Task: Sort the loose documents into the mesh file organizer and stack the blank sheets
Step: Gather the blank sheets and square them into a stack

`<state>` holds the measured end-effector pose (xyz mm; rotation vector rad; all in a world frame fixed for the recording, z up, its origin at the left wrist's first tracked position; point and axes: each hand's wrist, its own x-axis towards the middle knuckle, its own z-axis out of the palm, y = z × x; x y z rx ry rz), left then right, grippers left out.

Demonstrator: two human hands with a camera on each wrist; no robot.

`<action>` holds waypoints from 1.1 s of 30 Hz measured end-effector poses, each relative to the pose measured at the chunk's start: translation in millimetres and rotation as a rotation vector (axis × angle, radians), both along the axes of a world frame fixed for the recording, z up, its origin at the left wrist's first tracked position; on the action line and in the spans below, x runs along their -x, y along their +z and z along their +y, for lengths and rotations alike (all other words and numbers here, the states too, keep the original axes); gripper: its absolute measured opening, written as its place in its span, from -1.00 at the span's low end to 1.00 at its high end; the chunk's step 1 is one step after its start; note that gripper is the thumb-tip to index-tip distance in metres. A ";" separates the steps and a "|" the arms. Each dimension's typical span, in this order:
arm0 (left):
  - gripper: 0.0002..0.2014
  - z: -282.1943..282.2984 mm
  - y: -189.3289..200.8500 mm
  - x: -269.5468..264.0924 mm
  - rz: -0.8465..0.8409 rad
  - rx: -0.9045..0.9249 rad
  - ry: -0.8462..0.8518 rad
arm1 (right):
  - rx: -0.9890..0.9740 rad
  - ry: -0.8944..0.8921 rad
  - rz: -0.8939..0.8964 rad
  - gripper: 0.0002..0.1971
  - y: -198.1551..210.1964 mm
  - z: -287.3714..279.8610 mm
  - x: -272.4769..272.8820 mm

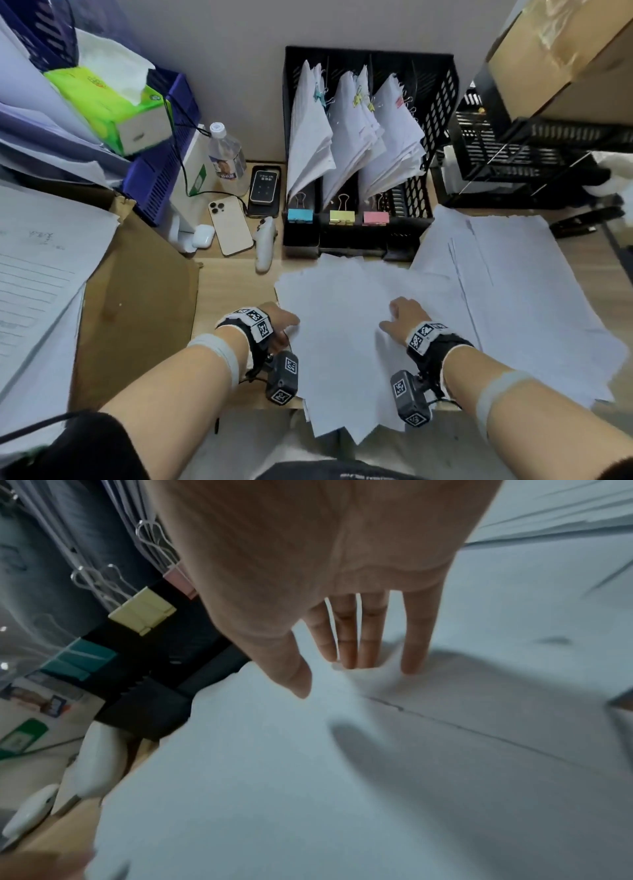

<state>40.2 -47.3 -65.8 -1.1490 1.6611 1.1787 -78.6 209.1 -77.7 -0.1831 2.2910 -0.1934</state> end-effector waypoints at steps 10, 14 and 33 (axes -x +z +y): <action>-0.66 33.9 -18.9 -1.8 0.226 0.204 -0.024 | 0.134 -0.054 0.030 -0.79 -12.0 9.3 -26.0; -0.59 42.9 -22.4 1.1 0.205 0.240 0.042 | -0.012 0.097 0.307 -0.70 7.7 25.2 -4.8; -0.64 91.1 -33.4 -29.3 0.242 0.371 0.233 | -0.160 0.789 0.403 -0.47 23.2 1.0 59.8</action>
